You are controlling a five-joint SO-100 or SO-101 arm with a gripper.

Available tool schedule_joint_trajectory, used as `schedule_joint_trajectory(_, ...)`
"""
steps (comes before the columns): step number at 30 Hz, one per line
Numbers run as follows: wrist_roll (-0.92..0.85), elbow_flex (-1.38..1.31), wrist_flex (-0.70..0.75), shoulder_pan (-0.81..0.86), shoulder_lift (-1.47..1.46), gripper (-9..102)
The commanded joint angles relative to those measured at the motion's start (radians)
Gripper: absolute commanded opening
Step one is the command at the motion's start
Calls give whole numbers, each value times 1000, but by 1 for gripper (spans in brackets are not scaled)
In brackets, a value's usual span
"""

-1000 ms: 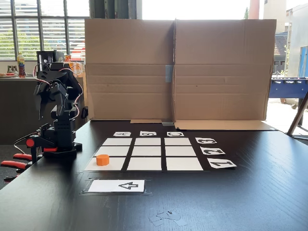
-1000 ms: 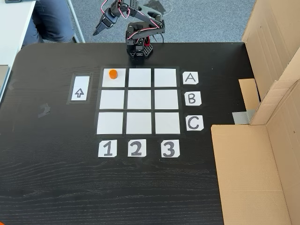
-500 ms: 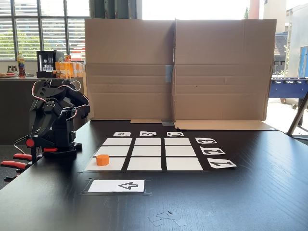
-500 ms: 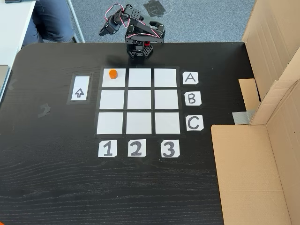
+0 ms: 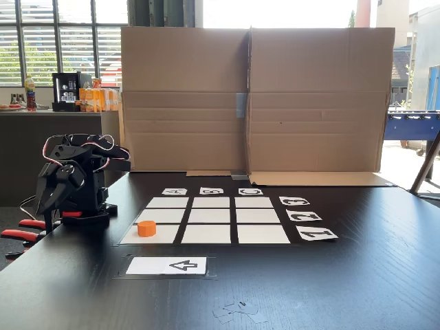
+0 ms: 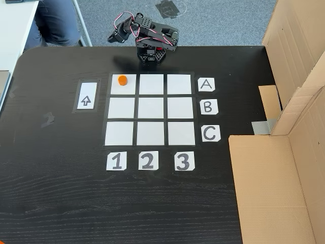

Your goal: Pick up the round, orange token and place it in the grid on square A1.

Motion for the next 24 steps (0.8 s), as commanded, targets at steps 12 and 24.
schedule_joint_trajectory(12,-32,23,-3,63,9,0)
schedule_joint_trajectory(24,-32,23,2,71,-17,0)
